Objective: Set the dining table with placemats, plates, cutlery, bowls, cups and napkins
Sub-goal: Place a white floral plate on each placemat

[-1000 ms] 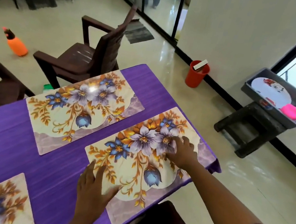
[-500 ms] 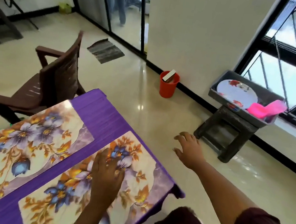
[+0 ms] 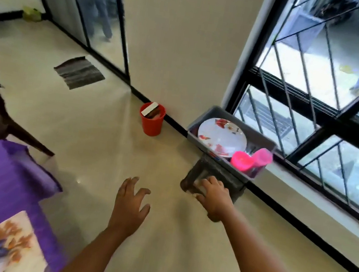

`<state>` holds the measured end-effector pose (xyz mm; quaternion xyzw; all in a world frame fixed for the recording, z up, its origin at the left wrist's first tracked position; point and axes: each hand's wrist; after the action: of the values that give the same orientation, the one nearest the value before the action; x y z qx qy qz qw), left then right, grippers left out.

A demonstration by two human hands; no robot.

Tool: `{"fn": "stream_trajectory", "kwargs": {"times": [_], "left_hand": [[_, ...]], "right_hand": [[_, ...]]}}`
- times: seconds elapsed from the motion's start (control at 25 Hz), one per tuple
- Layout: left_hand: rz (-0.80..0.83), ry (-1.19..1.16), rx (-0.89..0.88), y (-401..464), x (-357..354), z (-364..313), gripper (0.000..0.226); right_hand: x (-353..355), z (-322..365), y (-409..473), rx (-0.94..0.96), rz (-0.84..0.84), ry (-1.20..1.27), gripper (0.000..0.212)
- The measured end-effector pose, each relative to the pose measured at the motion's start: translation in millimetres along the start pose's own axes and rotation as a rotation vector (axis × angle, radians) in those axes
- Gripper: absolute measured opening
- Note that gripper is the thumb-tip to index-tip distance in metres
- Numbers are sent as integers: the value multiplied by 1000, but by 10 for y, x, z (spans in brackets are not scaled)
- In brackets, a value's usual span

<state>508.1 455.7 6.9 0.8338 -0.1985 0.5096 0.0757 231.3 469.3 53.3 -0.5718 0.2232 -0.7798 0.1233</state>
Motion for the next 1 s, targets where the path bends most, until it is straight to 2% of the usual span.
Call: {"fn": "stream_trajectory", "kwargs": {"times": [0.16, 0.32, 0.52, 0.68, 1.0], "left_hand": [[121, 23, -83, 567, -247, -442, 32], [222, 31, -69, 1147, -501, -509, 29], [333, 66, -97, 2325, -782, -605, 27], [423, 114, -108, 3260, -742, -855, 30], [735, -70, 18, 4749, -619, -1384, 43]], "right_hand": [[273, -696, 242, -82, 3, 152, 46], [413, -1158, 537, -121, 38, 221, 40], [711, -1642, 1203, -132, 80, 302, 39], [1125, -1966, 1656, -159, 119, 324, 42], [1697, -2602, 2485, -212, 126, 441, 35]]}}
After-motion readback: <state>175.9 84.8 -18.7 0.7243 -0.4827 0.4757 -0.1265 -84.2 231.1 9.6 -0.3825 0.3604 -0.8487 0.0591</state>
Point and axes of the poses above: each hand's wrist, its own y-axis towards the middle knuckle, its own x-axis out of the back of the hand, z = x × y, and after that the axes turned 13 degrees about z, right-handed
